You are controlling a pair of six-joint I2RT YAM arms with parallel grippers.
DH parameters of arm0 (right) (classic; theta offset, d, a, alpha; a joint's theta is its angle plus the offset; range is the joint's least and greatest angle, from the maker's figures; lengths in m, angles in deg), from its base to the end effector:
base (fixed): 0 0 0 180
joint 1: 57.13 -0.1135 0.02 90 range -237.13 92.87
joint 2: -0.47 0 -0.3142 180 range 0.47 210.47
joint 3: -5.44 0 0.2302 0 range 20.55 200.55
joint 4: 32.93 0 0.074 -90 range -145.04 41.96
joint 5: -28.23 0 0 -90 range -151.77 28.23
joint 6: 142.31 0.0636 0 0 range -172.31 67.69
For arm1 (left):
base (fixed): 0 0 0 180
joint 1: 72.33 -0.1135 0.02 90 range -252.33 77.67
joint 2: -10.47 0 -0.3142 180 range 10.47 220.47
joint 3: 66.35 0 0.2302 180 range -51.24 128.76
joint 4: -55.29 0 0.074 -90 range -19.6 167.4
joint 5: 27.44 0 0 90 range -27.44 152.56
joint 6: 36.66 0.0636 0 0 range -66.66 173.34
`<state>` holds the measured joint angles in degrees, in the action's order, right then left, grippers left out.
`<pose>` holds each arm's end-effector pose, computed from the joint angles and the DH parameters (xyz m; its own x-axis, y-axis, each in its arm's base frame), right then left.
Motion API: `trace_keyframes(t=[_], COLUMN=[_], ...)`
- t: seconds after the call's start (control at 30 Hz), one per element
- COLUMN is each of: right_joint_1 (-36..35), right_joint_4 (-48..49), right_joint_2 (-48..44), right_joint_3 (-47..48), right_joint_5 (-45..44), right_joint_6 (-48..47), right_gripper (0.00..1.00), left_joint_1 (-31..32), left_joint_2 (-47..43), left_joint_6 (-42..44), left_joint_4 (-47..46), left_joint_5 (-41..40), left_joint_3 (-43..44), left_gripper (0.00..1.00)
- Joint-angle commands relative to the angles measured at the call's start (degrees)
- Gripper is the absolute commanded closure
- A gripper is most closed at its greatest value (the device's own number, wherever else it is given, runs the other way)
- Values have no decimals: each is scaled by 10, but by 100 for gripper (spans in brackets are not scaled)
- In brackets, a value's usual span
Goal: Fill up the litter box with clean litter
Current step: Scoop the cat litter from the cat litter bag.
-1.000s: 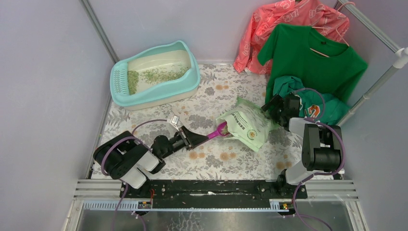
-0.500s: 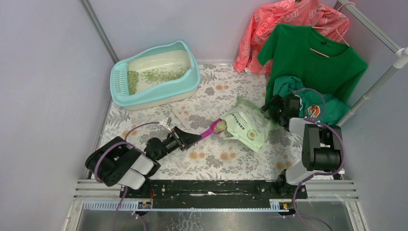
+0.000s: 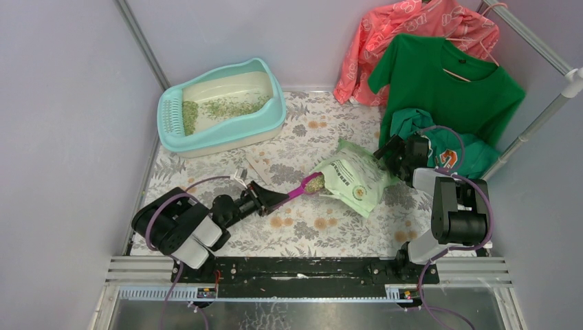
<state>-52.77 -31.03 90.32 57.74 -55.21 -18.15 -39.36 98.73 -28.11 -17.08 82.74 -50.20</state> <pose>0.3128 -0.0166 0.2074 -0.4905 0.5968 -0.6350 0.3122 0.8006 0.5114 0.1683 -0.1353 0.2091 -0.7907 -0.5934 -0.1502 0.1227 0.0867 -0.9886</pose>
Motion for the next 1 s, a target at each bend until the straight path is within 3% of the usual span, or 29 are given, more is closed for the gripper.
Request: trace_keyframes(t=[0.0,0.5,0.7,0.73,0.97], right_joint_1=[-3,-3,-3,-3,-3], right_joint_4=[-50,-50,-50,-50,-49], right_joint_2=[19,21,21,22,21], right_joint_3=[-19,-18,-18,-16,-18], right_joint_5=[14,16,16,16,17], right_joint_6=[-3,-5,-5,-5,-5], right_gripper=[0,0,0,0,0], left_joint_1=[7,-65,-105,-121,-136], left_joint_2=[7,-97,-182,-234,-361], left_joint_6=[10,-27,-1,8,15], left_joint_4=[-51,-34,99,160,315], left_joint_5=[-2,26,44,55,84], left_joint_3=[5,-80,-91,-84,-64], left_gripper=[95,95,95,95,95])
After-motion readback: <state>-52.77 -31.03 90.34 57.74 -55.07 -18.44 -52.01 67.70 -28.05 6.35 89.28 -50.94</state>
